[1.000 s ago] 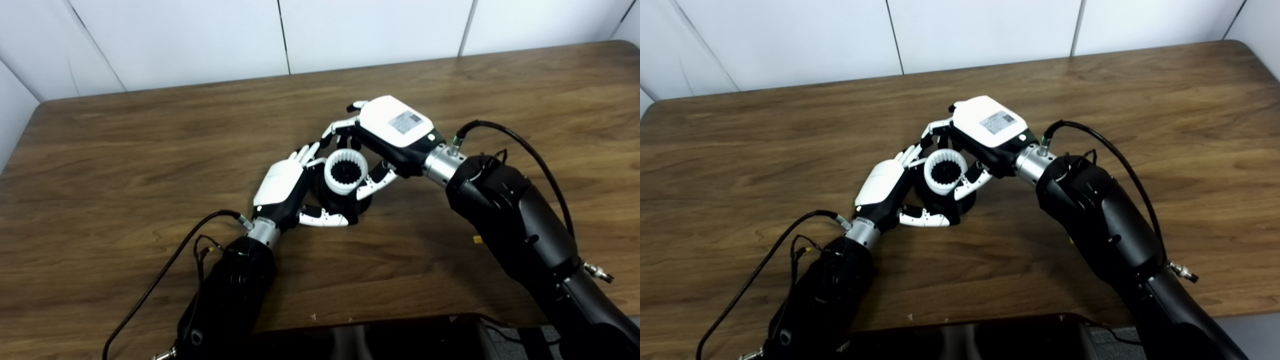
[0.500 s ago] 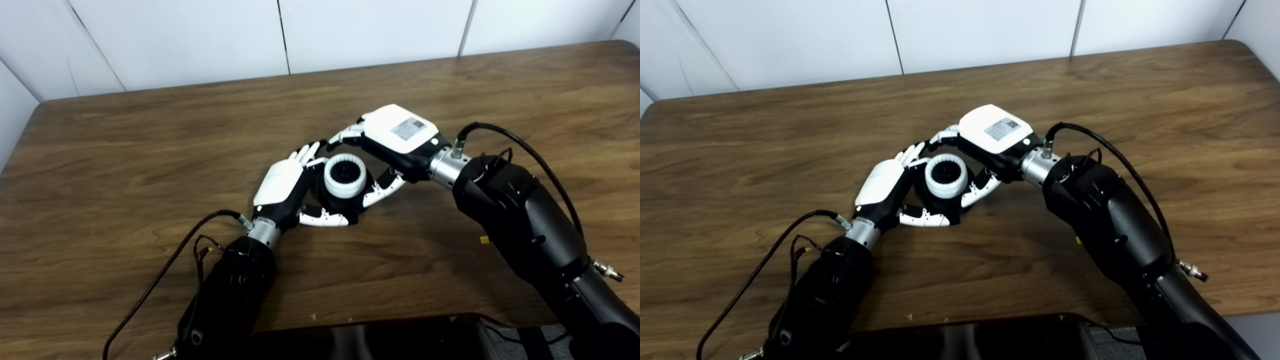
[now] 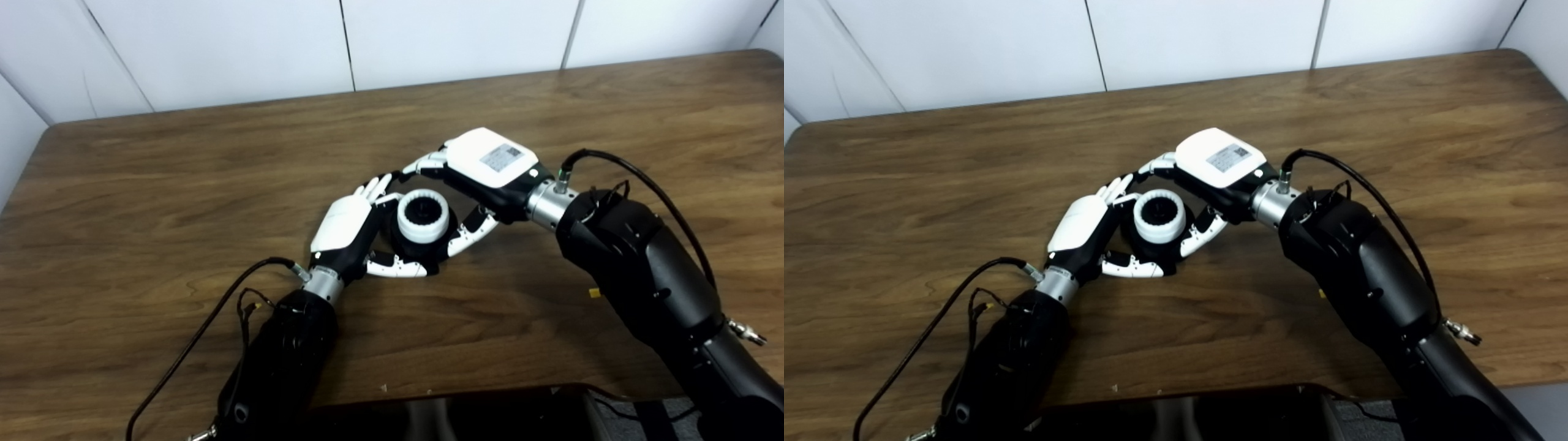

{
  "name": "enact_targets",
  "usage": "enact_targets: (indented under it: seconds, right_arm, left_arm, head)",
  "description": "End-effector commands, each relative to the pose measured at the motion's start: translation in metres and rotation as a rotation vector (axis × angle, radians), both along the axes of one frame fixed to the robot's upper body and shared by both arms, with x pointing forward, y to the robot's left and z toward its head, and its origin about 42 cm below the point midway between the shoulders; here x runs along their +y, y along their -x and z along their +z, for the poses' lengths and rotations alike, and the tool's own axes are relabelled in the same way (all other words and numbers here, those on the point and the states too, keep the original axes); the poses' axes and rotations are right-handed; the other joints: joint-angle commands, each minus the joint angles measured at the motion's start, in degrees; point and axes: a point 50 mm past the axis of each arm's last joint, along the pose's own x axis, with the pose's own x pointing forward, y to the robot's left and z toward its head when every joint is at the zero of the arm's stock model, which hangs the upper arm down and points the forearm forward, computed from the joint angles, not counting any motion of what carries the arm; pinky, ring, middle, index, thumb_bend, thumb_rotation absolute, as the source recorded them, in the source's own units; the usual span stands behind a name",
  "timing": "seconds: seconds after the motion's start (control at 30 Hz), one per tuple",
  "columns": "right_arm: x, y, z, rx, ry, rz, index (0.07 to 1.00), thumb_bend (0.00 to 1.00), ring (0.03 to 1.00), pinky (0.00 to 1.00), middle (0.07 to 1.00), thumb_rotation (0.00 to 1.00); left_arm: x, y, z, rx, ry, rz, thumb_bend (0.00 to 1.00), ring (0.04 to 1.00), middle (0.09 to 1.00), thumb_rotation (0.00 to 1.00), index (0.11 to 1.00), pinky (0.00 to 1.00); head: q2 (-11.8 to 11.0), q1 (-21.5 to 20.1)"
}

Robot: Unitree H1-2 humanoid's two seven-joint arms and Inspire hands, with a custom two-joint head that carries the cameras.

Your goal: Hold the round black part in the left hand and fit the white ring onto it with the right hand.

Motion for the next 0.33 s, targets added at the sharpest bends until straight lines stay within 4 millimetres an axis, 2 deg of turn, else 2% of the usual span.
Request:
enact_targets:
  seconds: [0.0, 0.1, 0.23, 0.3]
  right_arm:
    - [-0.004, -0.003, 0.022, -0.065, -0.108, -0.024, 0.833, 0.86, 0.816, 0.87, 0.845, 0.41]
    - [-0.011, -0.007, 0.022, -0.057, -0.170, -0.055, 0.840, 0.82, 0.824, 0.84, 0.853, 0.42]
    - [-0.021, -0.012, 0.017, -0.053, -0.216, -0.082, 0.827, 0.76, 0.781, 0.66, 0.852, 0.40]
    - [-0.025, -0.013, 0.014, -0.051, -0.229, -0.091, 0.823, 0.73, 0.773, 0.64, 0.851, 0.38]
  left_arm:
    - [-0.011, 0.009, -0.010, 0.061, -0.022, -0.048, 1.00, 1.000, 1.000, 0.41, 0.713, 0.98]
    - [-0.011, 0.010, -0.011, 0.058, -0.022, -0.050, 1.00, 1.000, 1.000, 0.41, 0.710, 0.99]
    - [-0.011, 0.008, -0.013, 0.051, -0.025, -0.051, 1.00, 1.000, 1.000, 0.43, 0.709, 0.98]
    - [-0.010, 0.007, -0.013, 0.048, -0.024, -0.049, 1.00, 1.000, 1.000, 0.43, 0.706, 0.97]
  head:
    - [-0.1, -0.1]
    - [-0.6, -0.2]
    - [-0.9, -0.3]
    - [-1.0, -0.2]
